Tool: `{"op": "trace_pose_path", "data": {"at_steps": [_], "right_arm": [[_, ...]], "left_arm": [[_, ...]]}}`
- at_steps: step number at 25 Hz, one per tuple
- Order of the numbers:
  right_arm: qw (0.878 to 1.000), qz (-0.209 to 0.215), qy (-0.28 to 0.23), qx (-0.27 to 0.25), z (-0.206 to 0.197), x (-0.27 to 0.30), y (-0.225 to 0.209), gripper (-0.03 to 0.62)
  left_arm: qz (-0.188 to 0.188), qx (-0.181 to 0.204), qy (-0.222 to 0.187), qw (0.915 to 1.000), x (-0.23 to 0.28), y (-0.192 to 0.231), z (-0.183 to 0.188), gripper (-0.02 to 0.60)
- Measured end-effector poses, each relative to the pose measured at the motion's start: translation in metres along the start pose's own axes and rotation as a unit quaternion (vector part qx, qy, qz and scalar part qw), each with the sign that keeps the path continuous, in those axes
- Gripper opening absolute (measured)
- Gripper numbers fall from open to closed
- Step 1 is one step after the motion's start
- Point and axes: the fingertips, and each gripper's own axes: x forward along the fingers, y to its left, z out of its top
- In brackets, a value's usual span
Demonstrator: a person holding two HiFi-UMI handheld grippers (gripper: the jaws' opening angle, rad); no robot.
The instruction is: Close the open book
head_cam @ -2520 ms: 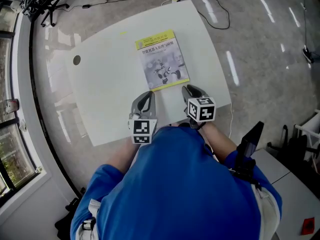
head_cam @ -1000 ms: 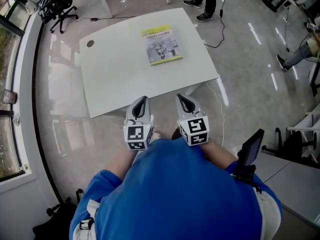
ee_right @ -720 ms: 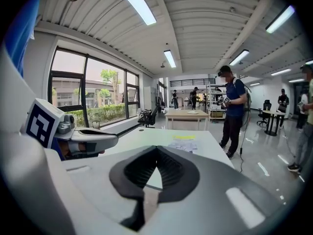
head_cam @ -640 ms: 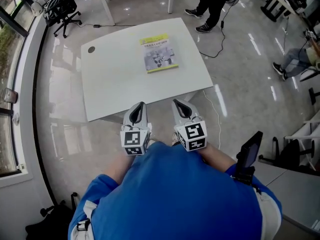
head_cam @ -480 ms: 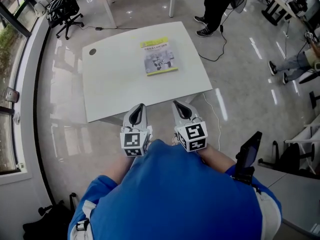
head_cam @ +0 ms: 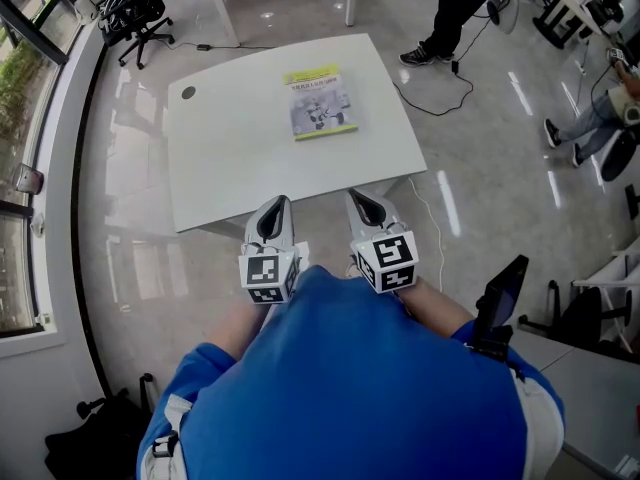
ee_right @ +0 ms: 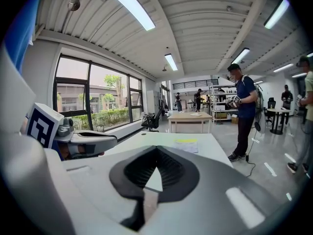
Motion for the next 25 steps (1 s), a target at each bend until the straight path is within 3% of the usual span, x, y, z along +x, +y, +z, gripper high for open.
{"op": "trace_pose_path", "data": {"at_steps": [25], "right_arm": [[1.000, 0.011, 0.001, -0.013, 0.005, 0.012, 0.003, 0.002]], "left_arm": [[0.004, -0.009, 0.001, 1.0000, 0.005, 0.005, 0.010, 0.008]]}}
